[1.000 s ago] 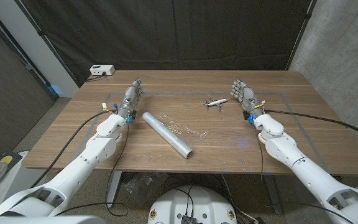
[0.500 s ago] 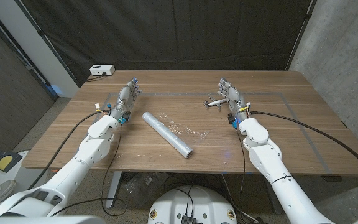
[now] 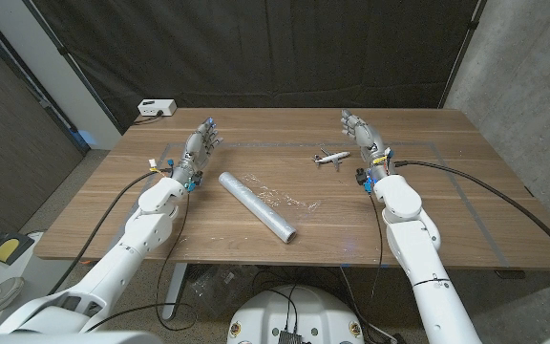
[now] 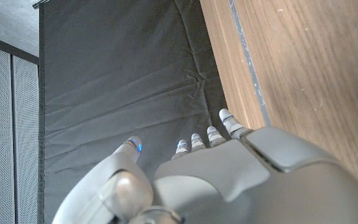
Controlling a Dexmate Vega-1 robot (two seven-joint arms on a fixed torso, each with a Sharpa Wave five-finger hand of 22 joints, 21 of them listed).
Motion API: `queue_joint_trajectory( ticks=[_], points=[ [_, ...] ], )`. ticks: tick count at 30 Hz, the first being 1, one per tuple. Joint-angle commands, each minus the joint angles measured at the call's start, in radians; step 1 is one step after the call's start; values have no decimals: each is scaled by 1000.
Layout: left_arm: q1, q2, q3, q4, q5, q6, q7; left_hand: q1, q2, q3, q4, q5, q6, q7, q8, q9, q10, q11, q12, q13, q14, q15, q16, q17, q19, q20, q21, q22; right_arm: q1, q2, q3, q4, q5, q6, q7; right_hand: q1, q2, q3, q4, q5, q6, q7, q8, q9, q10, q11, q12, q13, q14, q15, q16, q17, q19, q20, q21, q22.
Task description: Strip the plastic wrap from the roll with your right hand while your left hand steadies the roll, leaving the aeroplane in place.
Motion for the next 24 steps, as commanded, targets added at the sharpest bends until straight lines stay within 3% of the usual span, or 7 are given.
queue_joint_trajectory(
  ticks=[1, 15, 24],
  points=[
    [31, -14, -23, -44, 36, 32, -1, 5, 4, -5, 0, 9, 11, -9, 6, 5, 11, 1, 7, 3, 10, 5, 5, 2, -2, 21, 8, 3, -83, 84, 16, -221, -268, -65, 9, 18, 5, 8, -5, 11, 17, -5, 12, 3, 17, 1, 8, 5, 19, -5, 11, 5, 7, 11, -4, 5],
    [35, -25, -33, -54, 49, 41, -17, 6, 2, -8, -1, 11, 22, -11, 5, 5, 29, 7, 11, 4, 27, 14, 6, 4, 2, 33, 10, 5, -134, 70, -104, -378, -585, -172, 23, 37, 4, 15, -8, 15, 40, -27, 14, 4, 44, -11, 16, 6, 54, -19, 15, 5, 18, 15, -4, 7],
    [28, -31, -36, -38, 49, 42, -32, 7, 1, -9, -3, 11, 29, -17, 4, 5, 40, 7, 12, 5, 35, 20, 6, 5, 7, 39, 12, 5, -123, 52, -234, -428, -878, -295, 48, 45, 4, 19, -8, 16, 58, -31, 18, 4, 54, -18, 18, 6, 65, -29, 14, 5, 25, 11, -3, 8]
  ],
)
